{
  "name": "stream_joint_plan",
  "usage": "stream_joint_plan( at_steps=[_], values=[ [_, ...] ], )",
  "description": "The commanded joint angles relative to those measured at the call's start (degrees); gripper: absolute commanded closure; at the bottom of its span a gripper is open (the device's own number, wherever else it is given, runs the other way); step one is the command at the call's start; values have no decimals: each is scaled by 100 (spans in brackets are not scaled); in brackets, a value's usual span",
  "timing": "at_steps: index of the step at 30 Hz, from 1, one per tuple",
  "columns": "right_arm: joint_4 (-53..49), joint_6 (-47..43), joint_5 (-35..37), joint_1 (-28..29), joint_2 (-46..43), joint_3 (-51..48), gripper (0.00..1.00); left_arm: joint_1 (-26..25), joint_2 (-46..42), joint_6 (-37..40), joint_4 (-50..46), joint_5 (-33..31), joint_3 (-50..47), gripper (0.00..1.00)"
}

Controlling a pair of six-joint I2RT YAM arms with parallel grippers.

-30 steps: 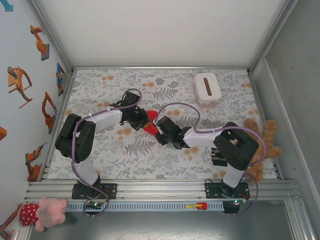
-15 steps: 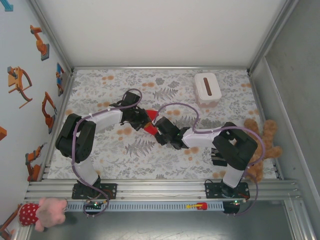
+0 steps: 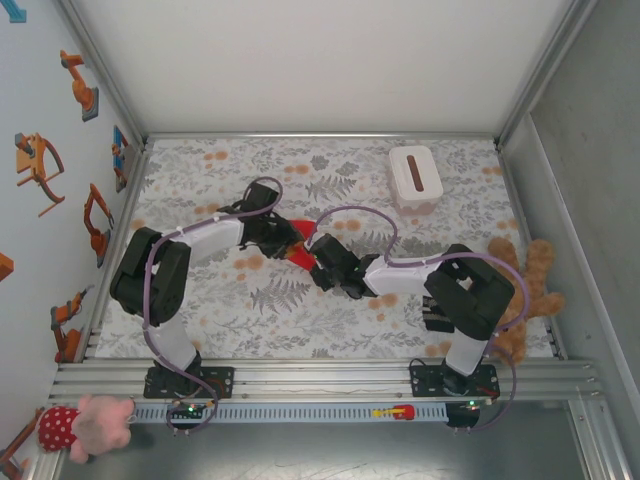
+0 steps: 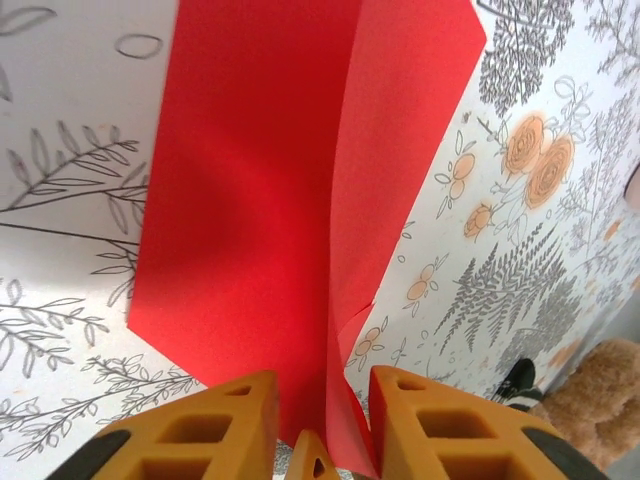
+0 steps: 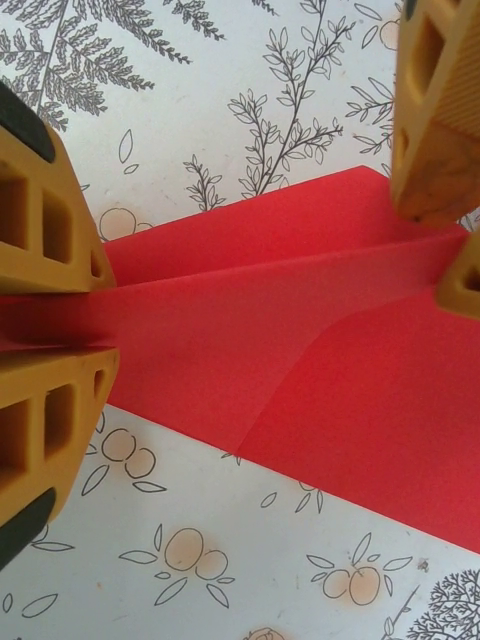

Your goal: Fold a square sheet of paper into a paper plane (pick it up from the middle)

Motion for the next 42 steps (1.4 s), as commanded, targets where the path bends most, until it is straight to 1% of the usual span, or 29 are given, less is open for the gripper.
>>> stream_joint_plan(
  at_steps=[1, 8, 12, 19, 22, 26, 31, 33, 38, 42],
  values=[
    [-87, 45, -23, 35, 114, 144, 84, 190, -329, 109, -184, 16, 6, 66],
    [-78, 76, -270, 18, 234, 199, 85, 619, -999, 212, -294, -243, -324, 54],
    [-87, 154, -405, -13, 307, 254, 85, 689, -1309, 197, -316, -462, -637, 49],
    [-68, 374, -734, -190, 294, 245, 85, 664, -1539, -86, 180, -322, -1398, 48],
    [54, 425, -895, -260, 233, 148, 85, 575, -1563, -187, 355, -273, -1588, 48],
    [272, 490, -1065, -344, 213, 0, 86, 389, -1440, -254, 501, -184, -1619, 57],
    [680, 586, -1313, -462, 89, -293, 87, 188, -1110, -342, 790, 11, -1543, 70],
    [803, 628, -1373, -508, 34, -385, 87, 131, -951, -370, 892, 89, -1486, 74],
    [1049, 664, -1461, -578, -74, -587, 87, 28, -522, -393, 1127, 329, -1192, 79],
    [1173, 659, -1497, -609, -107, -677, 87, 14, -226, -344, 1090, 345, -937, 81]
  ],
)
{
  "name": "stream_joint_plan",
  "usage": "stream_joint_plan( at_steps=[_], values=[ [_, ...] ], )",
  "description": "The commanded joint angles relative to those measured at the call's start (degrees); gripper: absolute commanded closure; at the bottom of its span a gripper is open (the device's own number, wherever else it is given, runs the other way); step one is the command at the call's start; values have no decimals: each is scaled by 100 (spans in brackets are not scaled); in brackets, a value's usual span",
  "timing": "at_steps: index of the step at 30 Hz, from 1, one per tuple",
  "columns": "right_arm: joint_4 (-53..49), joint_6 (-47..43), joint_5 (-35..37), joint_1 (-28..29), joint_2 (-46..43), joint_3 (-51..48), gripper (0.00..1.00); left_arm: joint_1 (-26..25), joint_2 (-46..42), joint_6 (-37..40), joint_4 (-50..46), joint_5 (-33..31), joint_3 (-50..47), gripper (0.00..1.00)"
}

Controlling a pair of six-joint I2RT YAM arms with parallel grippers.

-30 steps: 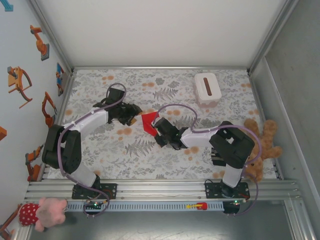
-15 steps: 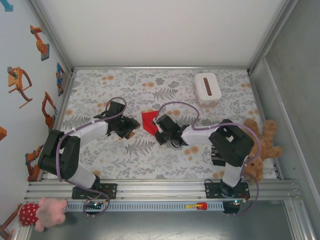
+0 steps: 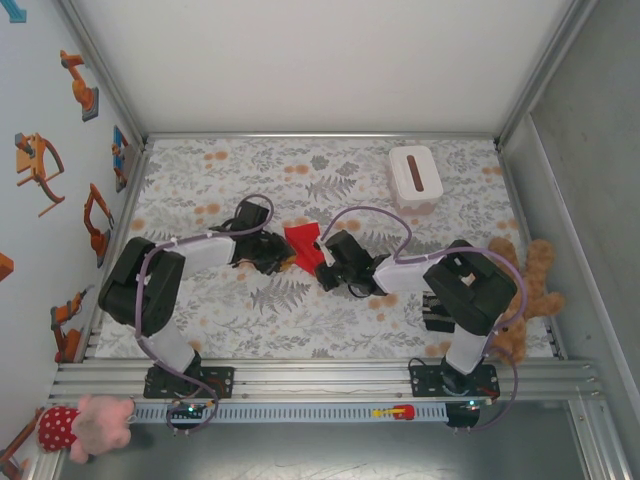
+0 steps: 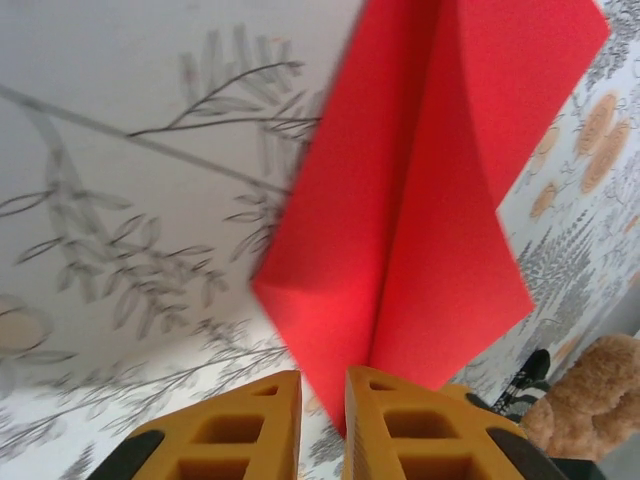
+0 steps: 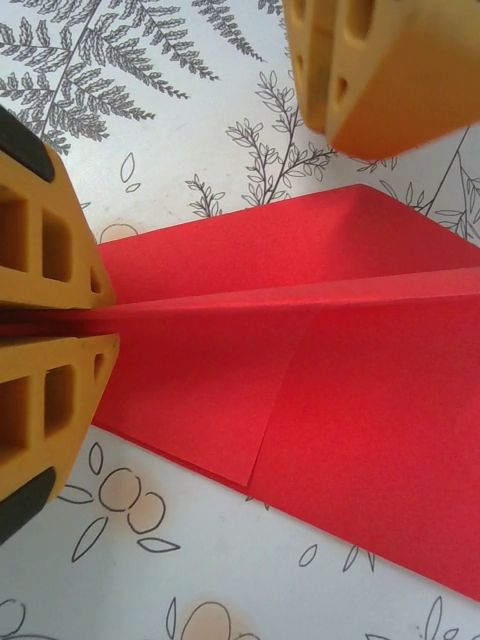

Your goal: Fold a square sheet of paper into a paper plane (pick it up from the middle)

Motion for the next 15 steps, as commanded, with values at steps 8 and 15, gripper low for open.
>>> stream_joint_plan(
  at_steps=[8, 15],
  values=[
    [208, 93, -85, -64, -114, -144, 87, -21, 635, -49, 129, 196, 427, 83],
    [75, 116, -103, -65, -113, -76, 85, -36, 727, -76, -14, 94, 441, 79]
  ],
)
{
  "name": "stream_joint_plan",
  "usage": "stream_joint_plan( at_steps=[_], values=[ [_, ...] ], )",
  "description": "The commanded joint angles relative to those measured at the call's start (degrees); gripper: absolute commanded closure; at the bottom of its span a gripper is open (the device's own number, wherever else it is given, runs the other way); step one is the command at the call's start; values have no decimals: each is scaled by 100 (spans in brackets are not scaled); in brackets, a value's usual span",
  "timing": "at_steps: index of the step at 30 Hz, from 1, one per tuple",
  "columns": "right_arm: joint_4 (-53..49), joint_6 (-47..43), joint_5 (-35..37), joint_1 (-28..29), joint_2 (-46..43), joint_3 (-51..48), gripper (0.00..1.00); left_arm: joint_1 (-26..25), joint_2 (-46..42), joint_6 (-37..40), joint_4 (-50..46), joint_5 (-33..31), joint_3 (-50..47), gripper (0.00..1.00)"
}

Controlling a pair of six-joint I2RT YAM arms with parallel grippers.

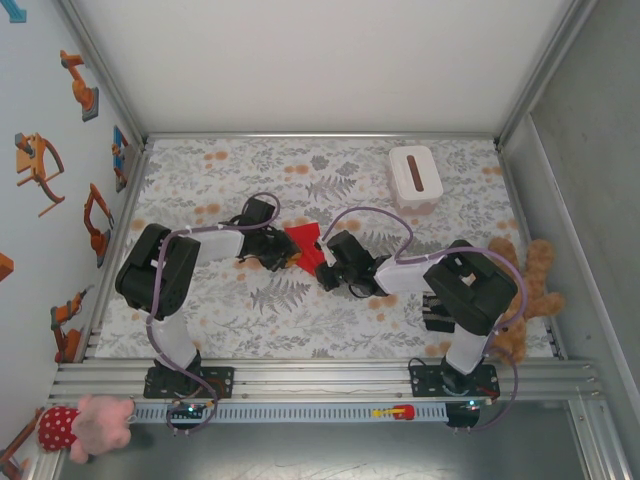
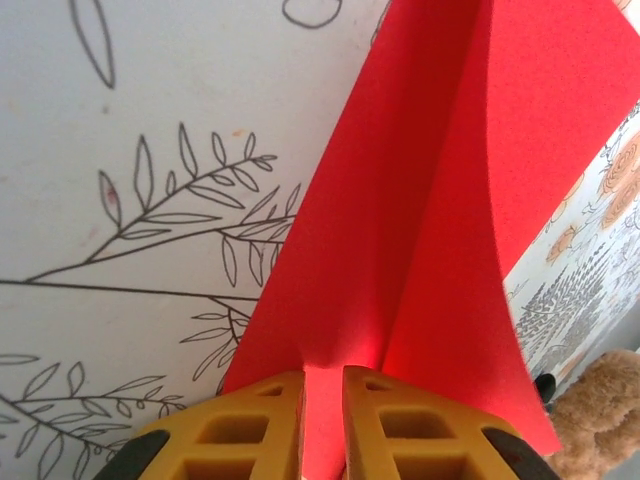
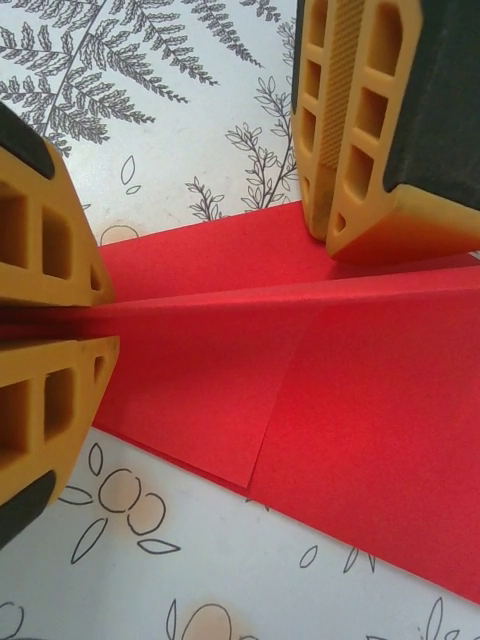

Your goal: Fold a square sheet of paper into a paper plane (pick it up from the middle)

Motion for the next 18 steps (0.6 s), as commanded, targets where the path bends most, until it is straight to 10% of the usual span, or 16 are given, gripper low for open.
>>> stream_joint_plan(
  at_steps=[1, 18],
  values=[
    [-70, 98, -20, -33, -119, -4, 84, -25, 74, -60, -284, -64, 128, 78],
    [-911, 519, 364, -34, -149, 349, 83, -111, 256, -16, -688, -167, 125, 69]
  ],
)
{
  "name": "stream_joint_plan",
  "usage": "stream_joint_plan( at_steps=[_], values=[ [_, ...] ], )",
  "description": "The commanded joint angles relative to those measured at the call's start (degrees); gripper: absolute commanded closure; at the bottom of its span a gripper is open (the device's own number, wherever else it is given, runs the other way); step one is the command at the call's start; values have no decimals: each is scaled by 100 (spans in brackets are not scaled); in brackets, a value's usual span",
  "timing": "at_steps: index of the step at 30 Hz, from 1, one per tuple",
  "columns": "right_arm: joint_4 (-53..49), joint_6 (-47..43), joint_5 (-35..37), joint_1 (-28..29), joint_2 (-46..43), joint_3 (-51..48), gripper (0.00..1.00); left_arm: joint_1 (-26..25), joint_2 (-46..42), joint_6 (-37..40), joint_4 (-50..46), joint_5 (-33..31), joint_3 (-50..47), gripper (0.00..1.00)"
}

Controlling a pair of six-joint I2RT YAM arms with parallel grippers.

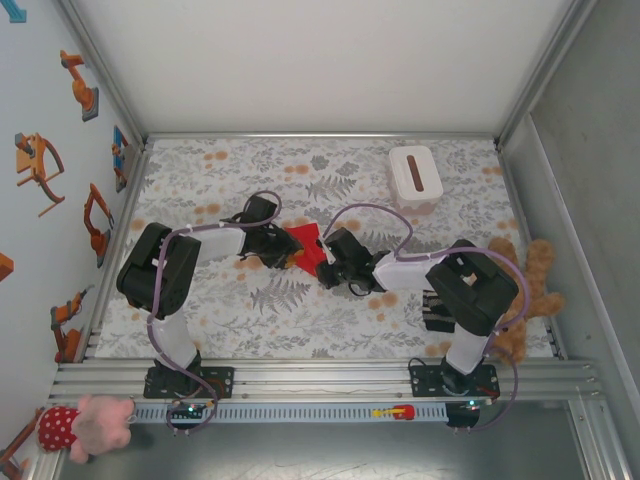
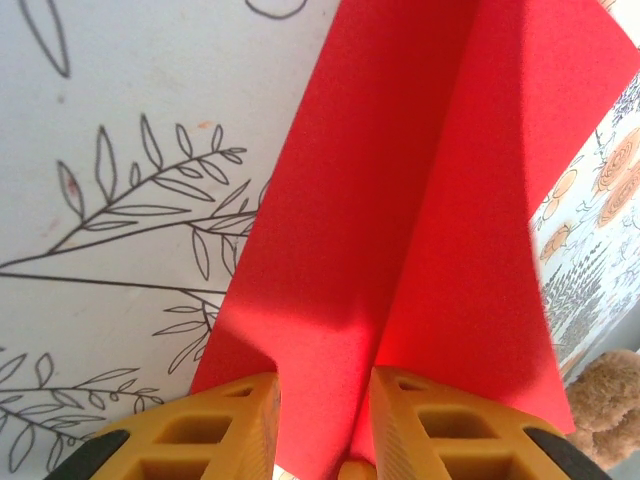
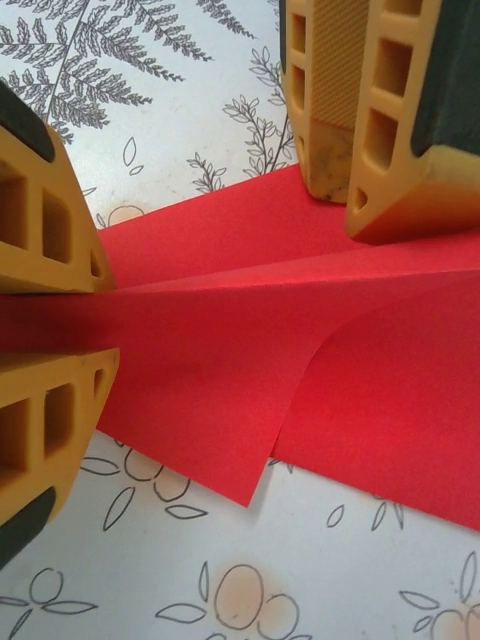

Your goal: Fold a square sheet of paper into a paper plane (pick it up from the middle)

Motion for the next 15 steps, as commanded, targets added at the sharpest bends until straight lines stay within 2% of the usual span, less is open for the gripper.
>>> stream_joint_plan(
  at_steps=[1, 15],
  values=[
    [-135, 189, 140, -33, -111, 19, 85, -74, 194, -2, -449, -141, -58, 69],
    [828, 147, -348, -102, -175, -379, 96, -74, -380, -10, -244, -249, -148, 74]
  ],
)
